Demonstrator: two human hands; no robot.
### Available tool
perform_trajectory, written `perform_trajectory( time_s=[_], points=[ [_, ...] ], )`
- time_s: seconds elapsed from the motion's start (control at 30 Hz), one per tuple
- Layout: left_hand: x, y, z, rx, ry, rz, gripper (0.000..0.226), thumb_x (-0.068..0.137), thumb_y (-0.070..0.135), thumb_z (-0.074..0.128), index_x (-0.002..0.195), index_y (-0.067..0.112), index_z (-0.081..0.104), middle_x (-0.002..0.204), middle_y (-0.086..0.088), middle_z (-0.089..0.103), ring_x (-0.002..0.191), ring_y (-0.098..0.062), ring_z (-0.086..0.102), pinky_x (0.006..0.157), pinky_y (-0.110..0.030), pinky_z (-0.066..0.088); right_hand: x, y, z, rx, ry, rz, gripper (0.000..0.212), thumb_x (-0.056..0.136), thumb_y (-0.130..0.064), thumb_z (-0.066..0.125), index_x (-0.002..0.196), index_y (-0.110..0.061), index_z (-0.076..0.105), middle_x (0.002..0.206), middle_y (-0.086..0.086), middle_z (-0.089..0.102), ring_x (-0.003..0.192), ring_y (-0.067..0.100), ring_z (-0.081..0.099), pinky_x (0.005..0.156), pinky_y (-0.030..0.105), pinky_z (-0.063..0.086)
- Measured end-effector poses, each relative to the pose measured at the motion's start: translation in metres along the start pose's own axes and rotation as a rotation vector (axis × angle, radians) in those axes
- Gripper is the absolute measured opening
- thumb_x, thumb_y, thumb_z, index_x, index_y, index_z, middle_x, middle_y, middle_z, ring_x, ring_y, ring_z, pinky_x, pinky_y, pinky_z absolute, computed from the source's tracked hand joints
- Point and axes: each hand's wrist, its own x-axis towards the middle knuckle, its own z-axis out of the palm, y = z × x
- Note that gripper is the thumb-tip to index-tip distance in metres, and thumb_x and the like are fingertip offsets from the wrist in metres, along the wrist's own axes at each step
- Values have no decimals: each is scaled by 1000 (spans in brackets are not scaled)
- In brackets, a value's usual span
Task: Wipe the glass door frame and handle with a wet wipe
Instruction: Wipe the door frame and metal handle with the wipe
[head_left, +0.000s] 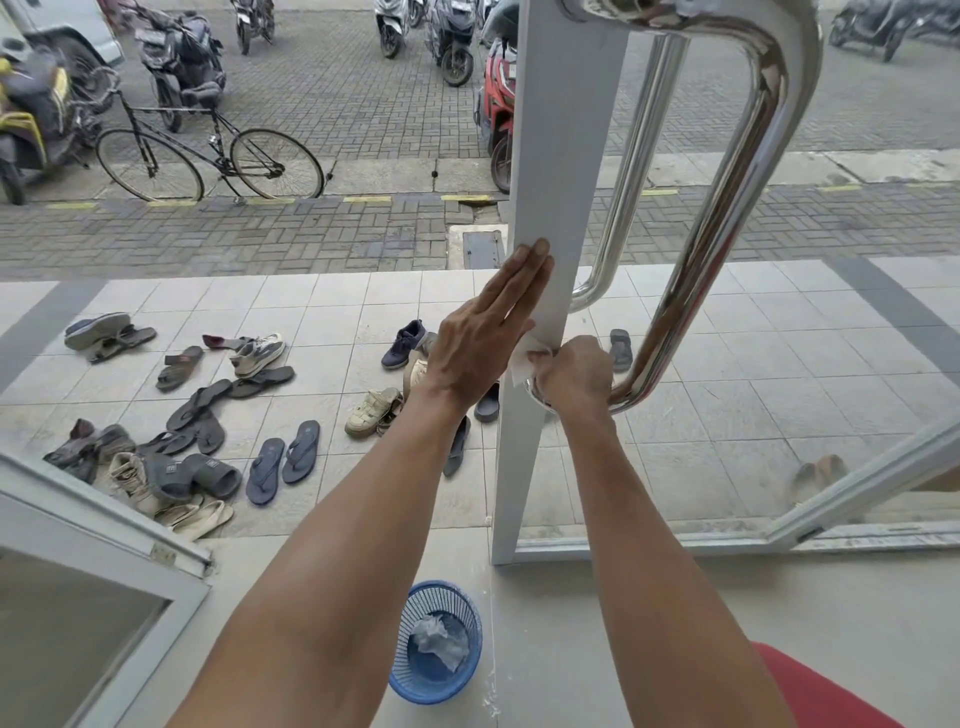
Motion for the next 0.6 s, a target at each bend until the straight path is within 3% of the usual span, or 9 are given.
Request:
perform_trajectory(
  time_s=[0.1,0.23,0.5,0.6],
  points=[
    [0,-2,0,-13,-19,8,69,93,15,66,153,13,32,160,-1,32,148,-9,23,81,-14,47,-12,-1,2,-28,87,-5,43,88,-34,67,112,1,59,114,20,65,107,36,61,84,35,49],
    [0,-3,-2,2,-29,13,69,93,15,65,153,12,31,160,-1,31,148,-11,26,84,-11,36,-11,-6,0,-88,50,2,42,84,-38,68,110,-6,61,112,15,66,105,35,62,85,37,50],
    [0,-5,0,2,-13,30,67,93,16,65,152,11,33,159,-2,32,148,-12,27,85,-15,47,0,-11,1,-153,-90,10,40,86,-43,60,111,-12,62,112,9,67,106,33,62,84,36,50],
    [1,-4,-1,-5,-21,27,68,91,15,67,151,11,35,158,-2,34,147,-11,27,81,-16,50,-1,-13,7,-130,-69,44,38,84,-41,61,111,-14,64,114,7,66,109,30,61,85,34,46]
  ],
)
